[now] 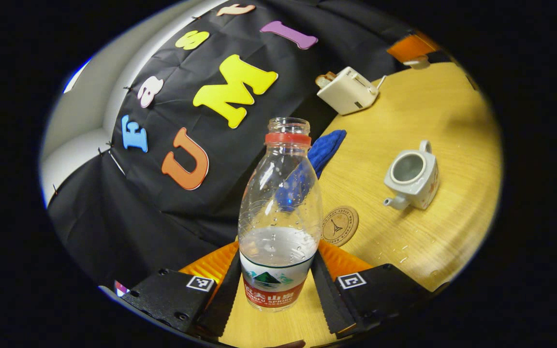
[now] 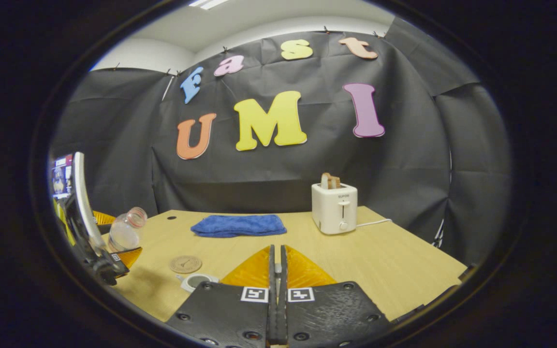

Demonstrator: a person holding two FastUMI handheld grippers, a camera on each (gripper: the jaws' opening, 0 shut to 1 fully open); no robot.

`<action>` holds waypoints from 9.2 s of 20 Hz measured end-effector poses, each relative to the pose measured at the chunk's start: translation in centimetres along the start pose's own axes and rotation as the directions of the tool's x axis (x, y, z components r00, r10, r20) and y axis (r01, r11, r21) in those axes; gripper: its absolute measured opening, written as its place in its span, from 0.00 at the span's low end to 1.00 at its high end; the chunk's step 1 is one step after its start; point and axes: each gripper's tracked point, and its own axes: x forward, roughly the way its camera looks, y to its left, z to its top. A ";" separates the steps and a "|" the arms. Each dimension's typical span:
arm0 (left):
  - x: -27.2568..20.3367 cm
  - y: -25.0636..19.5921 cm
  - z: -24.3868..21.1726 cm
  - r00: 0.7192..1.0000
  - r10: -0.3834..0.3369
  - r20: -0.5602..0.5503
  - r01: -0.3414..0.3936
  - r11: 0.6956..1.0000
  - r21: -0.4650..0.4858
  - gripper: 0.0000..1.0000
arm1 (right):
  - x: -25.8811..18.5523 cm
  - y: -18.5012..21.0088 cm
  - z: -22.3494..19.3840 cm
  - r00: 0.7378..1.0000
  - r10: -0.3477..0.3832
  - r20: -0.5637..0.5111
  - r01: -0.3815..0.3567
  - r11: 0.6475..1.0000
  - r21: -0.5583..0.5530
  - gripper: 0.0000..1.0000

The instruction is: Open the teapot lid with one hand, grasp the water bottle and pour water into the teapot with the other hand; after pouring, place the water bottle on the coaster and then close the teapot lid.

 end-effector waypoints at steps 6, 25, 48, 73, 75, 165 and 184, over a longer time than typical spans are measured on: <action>1.3 -1.8 0.5 1.000 -0.017 -0.014 0.020 0.944 0.329 0.77 | 0.0 -0.6 0.0 1.000 0.000 -0.005 0.000 1.000 -0.024 0.00; 0.9 -1.8 3.1 0.995 0.074 -0.063 0.004 0.616 0.788 0.76 | 0.5 -2.6 0.4 1.000 -0.001 -0.007 0.001 1.000 0.008 0.00; 0.2 -0.9 6.0 0.990 0.132 -0.045 -0.016 0.430 0.903 0.76 | 0.2 -3.6 1.0 1.000 0.011 0.004 -0.011 0.999 0.031 0.00; 1.5 1.0 7.3 0.994 0.105 0.010 -0.060 0.486 0.872 0.76 | 0.7 -5.0 0.5 1.000 -0.014 -0.013 0.014 0.999 0.032 0.00; 1.8 1.8 7.3 0.996 0.092 0.008 -0.059 0.573 0.817 0.79 | 0.4 -5.1 0.8 1.000 -0.015 -0.003 0.015 0.999 0.031 0.00; -1.3 1.9 1.3 0.978 0.020 0.208 0.166 0.531 -0.831 0.94 | 0.0 3.2 -1.2 0.990 0.092 -0.105 -0.105 0.987 -0.123 0.00; -13.5 10.2 0.6 0.957 0.122 0.262 0.145 0.581 -0.801 0.93 | 4.5 13.1 -5.6 0.952 0.249 -0.177 -0.238 0.968 0.082 0.02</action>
